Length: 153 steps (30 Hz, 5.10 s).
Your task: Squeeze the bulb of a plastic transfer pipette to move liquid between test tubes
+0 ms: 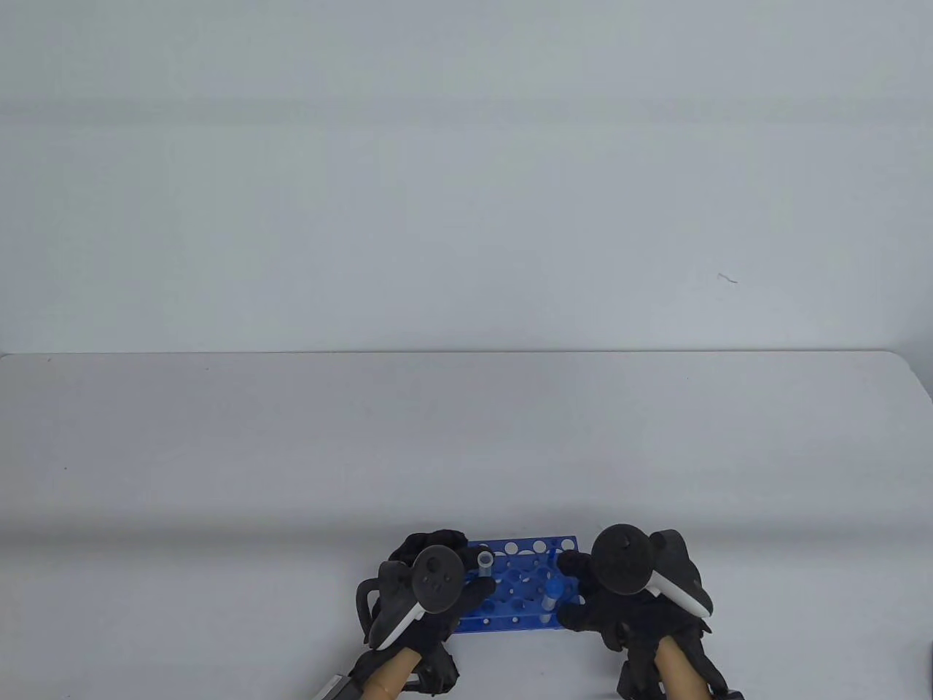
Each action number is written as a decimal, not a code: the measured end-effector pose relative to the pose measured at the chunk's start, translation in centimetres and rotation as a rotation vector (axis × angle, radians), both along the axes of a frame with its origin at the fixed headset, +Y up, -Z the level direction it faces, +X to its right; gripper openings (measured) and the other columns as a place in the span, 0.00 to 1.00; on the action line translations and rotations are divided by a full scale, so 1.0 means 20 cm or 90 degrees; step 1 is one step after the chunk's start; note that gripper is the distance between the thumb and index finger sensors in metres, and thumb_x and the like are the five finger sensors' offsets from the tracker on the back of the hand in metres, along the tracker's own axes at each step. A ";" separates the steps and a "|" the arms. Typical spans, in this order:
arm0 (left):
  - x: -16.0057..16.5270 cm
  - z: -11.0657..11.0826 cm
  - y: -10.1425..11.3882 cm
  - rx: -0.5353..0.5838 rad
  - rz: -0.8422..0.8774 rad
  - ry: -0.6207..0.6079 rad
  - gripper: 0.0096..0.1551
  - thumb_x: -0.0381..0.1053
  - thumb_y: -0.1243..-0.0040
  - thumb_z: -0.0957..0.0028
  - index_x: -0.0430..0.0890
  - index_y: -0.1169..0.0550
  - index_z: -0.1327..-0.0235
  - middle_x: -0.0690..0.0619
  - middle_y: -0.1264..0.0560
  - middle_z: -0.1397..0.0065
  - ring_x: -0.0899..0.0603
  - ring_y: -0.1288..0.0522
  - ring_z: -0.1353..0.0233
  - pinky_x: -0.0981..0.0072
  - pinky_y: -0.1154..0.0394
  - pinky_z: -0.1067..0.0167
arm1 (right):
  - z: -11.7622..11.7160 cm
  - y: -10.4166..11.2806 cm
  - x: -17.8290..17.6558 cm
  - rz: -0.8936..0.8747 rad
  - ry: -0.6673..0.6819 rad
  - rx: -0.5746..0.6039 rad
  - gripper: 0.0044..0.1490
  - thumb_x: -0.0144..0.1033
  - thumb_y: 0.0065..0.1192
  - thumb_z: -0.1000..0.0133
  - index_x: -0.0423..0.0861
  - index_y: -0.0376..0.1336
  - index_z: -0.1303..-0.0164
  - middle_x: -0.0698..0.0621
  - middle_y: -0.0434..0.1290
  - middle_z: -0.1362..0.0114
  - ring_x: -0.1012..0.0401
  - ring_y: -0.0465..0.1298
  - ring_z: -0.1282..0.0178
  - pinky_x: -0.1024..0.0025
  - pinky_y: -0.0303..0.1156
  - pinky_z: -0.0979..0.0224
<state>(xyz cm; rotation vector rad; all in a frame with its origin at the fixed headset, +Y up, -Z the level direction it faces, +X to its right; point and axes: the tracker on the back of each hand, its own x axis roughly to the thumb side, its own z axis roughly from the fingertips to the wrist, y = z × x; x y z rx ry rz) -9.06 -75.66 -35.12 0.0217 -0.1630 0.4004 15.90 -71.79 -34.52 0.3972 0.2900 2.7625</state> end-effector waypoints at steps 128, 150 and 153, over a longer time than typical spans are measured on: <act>0.49 0.22 0.31 0.253 -0.246 -0.100 0.33 0.71 0.42 0.56 0.56 0.21 0.41 0.60 0.17 0.42 0.51 0.26 0.37 0.49 0.32 0.29 | -0.02 -0.12 -0.08 -0.070 -0.086 0.070 0.31 0.54 0.72 0.68 0.62 0.72 0.53 0.57 0.76 0.63 0.54 0.76 0.57 0.53 0.70 0.44; 0.48 0.21 0.31 0.257 -0.233 -0.077 0.34 0.73 0.41 0.59 0.57 0.18 0.45 0.61 0.15 0.47 0.53 0.24 0.40 0.51 0.30 0.31 | -0.02 -0.11 -0.08 -0.067 -0.086 0.071 0.30 0.54 0.73 0.68 0.62 0.72 0.53 0.58 0.76 0.63 0.54 0.76 0.57 0.53 0.70 0.44; 0.48 0.21 0.31 0.260 -0.231 -0.069 0.34 0.73 0.42 0.60 0.56 0.18 0.46 0.61 0.14 0.49 0.53 0.23 0.42 0.51 0.29 0.32 | -0.02 -0.11 -0.08 -0.066 -0.088 0.072 0.30 0.54 0.73 0.68 0.62 0.72 0.53 0.57 0.76 0.64 0.54 0.76 0.57 0.53 0.70 0.44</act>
